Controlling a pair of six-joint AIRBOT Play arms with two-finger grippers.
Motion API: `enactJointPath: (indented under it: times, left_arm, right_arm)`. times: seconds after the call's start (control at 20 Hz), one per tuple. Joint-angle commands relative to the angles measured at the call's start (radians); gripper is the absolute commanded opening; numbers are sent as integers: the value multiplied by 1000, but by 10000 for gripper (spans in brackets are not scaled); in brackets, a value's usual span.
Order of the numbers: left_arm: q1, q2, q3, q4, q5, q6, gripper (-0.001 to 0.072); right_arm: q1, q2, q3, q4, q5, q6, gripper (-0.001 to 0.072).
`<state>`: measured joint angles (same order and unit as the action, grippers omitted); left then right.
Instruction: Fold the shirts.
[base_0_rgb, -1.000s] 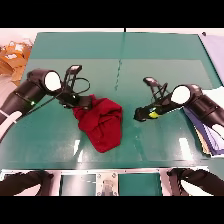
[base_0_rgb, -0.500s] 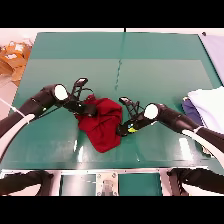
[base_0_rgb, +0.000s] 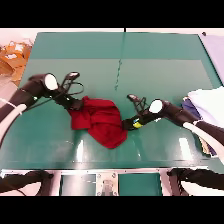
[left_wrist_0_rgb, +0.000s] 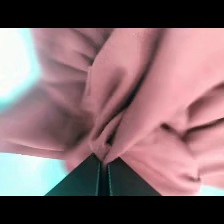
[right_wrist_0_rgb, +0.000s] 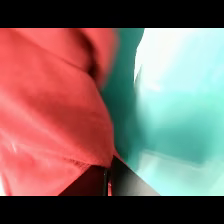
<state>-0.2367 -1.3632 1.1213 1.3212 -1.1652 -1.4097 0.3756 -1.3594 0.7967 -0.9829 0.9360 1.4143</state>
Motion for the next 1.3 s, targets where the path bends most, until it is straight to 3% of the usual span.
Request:
enactJointPath:
  times: [0.0,0.2,0.4,0.75,0.9,1.25]
  left_arm:
    - [95,4,52,50,-121,5,25]
    - [103,72,115,-3,-121,5,25]
    - [103,205,326,-117,-152,46,25]
    - [103,424,721,-182,-197,94,25]
    - [103,488,821,-158,-197,137,25]
    - [103,435,895,-95,-179,163,25]
  right_arm:
    - [-169,15,0,-5,76,-2,12]
    - [-256,109,98,0,159,-13,11]
    - [-261,259,400,6,278,-12,12]
    - [-261,501,926,3,297,3,12]
    - [-261,594,979,-5,297,26,12]
    - [-261,652,946,-60,321,70,12]
